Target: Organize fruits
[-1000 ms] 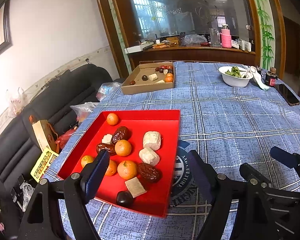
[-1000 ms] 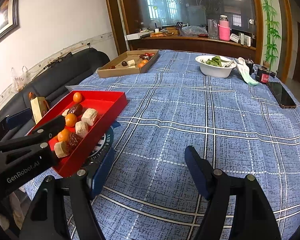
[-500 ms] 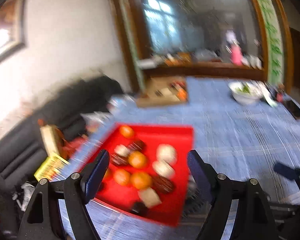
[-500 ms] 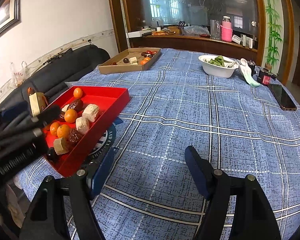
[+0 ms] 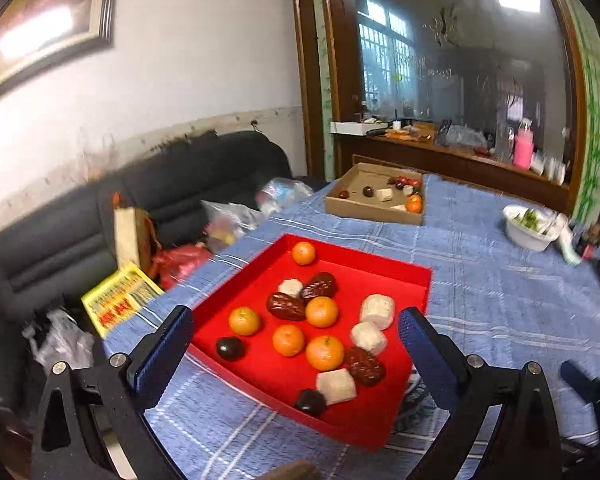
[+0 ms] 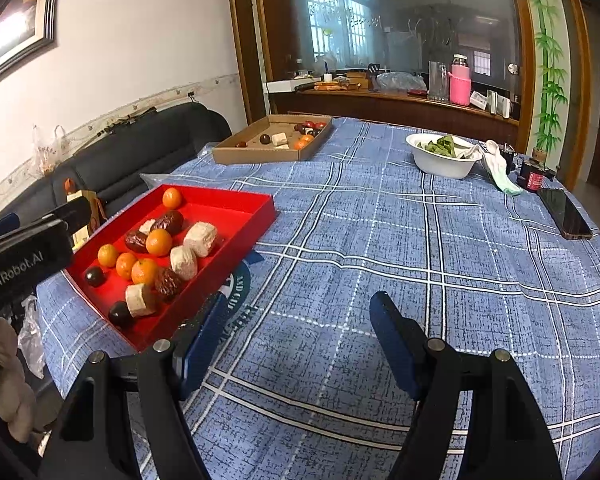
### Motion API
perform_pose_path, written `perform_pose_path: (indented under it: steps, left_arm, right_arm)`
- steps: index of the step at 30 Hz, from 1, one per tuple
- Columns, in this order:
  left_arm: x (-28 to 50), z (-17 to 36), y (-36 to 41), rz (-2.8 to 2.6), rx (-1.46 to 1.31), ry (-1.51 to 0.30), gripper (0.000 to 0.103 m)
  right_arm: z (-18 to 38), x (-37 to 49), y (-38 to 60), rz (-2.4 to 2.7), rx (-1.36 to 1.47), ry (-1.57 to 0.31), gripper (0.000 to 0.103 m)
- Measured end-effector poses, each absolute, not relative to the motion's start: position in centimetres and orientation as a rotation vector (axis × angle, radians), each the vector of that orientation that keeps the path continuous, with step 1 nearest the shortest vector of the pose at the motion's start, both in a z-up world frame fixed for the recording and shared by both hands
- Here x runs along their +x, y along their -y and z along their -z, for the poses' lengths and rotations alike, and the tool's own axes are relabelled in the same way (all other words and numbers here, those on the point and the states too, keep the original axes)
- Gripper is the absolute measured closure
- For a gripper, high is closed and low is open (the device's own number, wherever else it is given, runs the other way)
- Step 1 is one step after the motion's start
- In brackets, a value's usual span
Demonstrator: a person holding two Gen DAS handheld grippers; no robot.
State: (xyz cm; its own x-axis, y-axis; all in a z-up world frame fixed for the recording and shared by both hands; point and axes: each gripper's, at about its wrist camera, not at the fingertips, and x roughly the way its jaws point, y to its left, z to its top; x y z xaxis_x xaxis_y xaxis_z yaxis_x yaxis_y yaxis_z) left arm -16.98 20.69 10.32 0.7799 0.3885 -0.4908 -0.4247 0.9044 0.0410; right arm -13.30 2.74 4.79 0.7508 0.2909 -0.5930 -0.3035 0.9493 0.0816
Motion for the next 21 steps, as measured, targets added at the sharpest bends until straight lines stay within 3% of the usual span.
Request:
perform_pose_path:
  steps: [21]
  left_arm:
    - [-16.3,-8.3,-22.3,-0.34,-0.092,-0.605,0.0]
  right_arm:
    - [-3.8,-14.3,-7.1,-0.375,-0.135,-0.676,0.03]
